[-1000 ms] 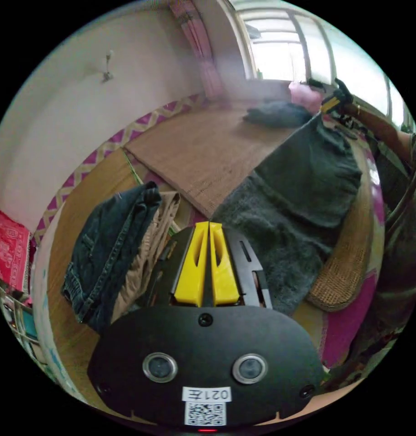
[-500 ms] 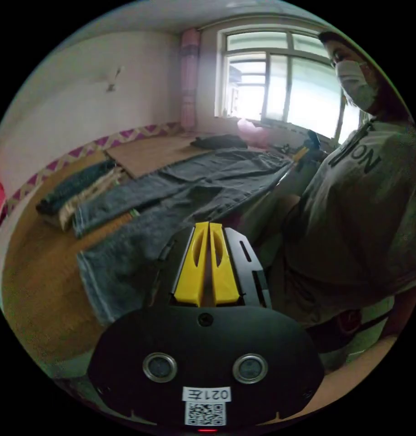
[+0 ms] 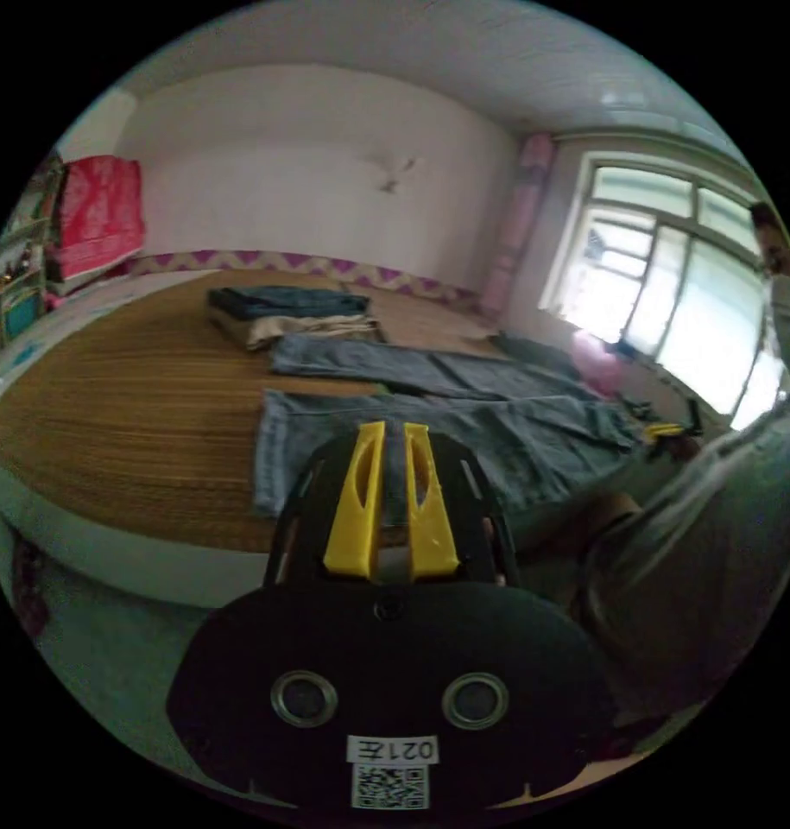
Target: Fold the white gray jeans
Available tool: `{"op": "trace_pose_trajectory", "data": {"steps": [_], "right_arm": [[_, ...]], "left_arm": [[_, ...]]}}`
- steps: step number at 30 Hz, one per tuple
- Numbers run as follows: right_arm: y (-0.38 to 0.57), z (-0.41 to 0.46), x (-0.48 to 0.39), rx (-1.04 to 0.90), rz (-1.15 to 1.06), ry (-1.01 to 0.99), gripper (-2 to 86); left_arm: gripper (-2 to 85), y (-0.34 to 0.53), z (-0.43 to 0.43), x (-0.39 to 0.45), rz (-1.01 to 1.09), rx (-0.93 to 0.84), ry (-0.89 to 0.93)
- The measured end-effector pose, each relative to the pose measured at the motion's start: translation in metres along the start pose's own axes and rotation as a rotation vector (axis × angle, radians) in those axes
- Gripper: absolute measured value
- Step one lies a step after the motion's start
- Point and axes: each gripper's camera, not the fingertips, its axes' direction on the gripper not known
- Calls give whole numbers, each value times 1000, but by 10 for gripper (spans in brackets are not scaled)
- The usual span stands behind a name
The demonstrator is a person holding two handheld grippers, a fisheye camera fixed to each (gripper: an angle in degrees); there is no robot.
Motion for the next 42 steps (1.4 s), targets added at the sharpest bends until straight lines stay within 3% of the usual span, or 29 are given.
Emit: {"op": "trace_pose_trajectory", "data": {"steps": [4,7,17,23,27,31,34,42], "right_arm": [[3,-3,32,134,162,96,55],[6,8,58,161,290,149,42],[-17,55,145,84,465,189,68],[-33,99,252,38,743,-35,126],[-33,132,306,31,893,-222,102],[-40,145,319,-65,841,-204,34],[-41,126,320,23,841,-199,6],[-41,152,304,-87,801,12,-6]], "left_arm": [[55,-10,30,-28,-71,-157,-183],[7,-8,38,-47,-164,-140,-222],[-9,-18,37,-77,-222,-239,-150],[-10,-8,30,-89,-299,-188,-105],[-9,-8,22,-88,-310,-135,-90],[-9,-18,14,-79,-249,-39,-82],[-9,-27,44,-75,-219,-241,-124],[-9,-55,79,-54,-137,-320,-231]]}}
